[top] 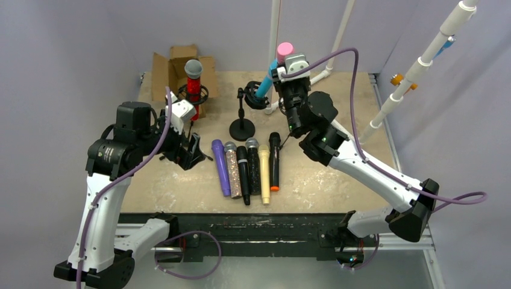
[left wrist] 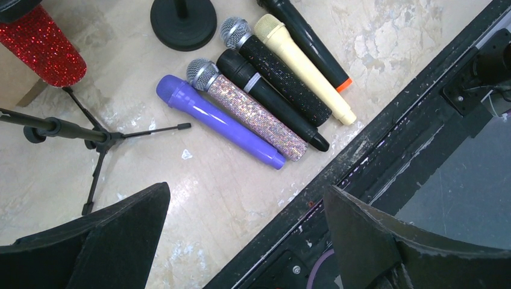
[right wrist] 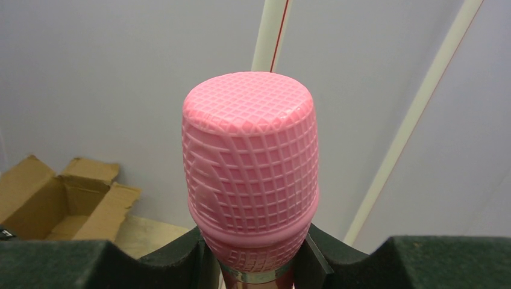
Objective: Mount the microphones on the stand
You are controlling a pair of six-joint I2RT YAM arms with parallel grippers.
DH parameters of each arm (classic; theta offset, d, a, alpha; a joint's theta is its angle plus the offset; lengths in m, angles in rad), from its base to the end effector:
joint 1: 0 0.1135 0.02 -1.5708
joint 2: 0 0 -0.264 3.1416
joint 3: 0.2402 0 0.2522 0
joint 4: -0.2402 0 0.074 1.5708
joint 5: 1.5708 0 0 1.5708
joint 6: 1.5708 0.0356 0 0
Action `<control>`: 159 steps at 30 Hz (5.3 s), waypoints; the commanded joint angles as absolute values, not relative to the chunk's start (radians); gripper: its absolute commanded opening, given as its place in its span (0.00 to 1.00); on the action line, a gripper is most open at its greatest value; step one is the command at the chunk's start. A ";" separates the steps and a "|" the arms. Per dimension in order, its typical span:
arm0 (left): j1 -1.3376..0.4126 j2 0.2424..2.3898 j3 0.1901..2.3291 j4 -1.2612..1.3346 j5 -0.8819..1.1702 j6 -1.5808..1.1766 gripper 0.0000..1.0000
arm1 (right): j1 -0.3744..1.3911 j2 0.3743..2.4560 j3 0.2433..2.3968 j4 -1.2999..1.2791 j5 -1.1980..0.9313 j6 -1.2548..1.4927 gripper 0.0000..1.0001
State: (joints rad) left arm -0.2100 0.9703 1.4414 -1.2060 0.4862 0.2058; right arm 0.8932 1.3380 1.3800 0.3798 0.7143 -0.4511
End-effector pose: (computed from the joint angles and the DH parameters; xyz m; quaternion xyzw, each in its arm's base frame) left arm 0.1336 -0.0455 0.4252 0.2787 0.8478 -0.2208 0.3935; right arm 0.2021 0.2139 0.4819 -0.0874 0.5811 -0.0129 0.8090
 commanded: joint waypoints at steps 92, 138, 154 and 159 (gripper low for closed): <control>-0.060 0.917 1.287 -1.146 0.455 0.269 1.00 | 0.518 1.283 1.512 -0.535 0.665 0.477 0.99; 0.459 0.895 0.728 -0.642 0.613 0.377 1.00 | 0.343 1.063 0.698 -0.375 0.595 0.593 0.99; 0.446 0.924 0.514 -0.087 0.835 0.149 1.00 | 0.339 0.995 0.408 0.459 0.742 0.249 0.99; 0.444 1.013 0.484 0.130 0.838 -0.005 1.00 | 0.334 1.029 0.284 0.740 0.795 0.174 0.99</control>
